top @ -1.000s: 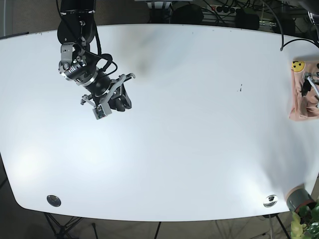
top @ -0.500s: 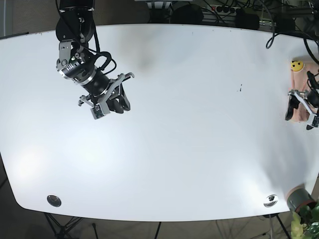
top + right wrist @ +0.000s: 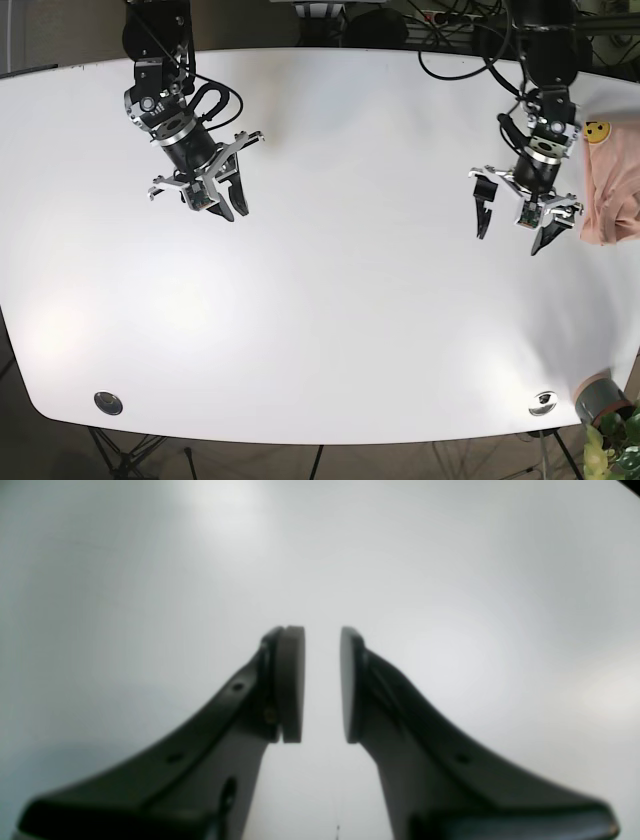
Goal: Fold the T-shirt properly
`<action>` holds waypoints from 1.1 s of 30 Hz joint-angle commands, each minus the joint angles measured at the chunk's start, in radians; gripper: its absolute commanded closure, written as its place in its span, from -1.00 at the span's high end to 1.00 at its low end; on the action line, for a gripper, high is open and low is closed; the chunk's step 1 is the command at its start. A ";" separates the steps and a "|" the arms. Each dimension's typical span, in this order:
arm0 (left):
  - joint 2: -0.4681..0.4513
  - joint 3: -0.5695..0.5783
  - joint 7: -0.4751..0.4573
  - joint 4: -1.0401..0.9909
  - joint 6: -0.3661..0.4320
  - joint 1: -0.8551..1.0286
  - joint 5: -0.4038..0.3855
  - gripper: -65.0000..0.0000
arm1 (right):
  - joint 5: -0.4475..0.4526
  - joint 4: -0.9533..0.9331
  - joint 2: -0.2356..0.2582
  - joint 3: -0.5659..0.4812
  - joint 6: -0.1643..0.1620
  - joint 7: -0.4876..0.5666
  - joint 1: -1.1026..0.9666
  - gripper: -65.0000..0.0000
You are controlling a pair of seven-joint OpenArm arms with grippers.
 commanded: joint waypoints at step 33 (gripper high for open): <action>0.295 0.111 -0.147 0.290 0.009 0.688 0.019 0.55 | 0.186 0.080 0.082 0.159 0.004 0.269 -0.568 -0.66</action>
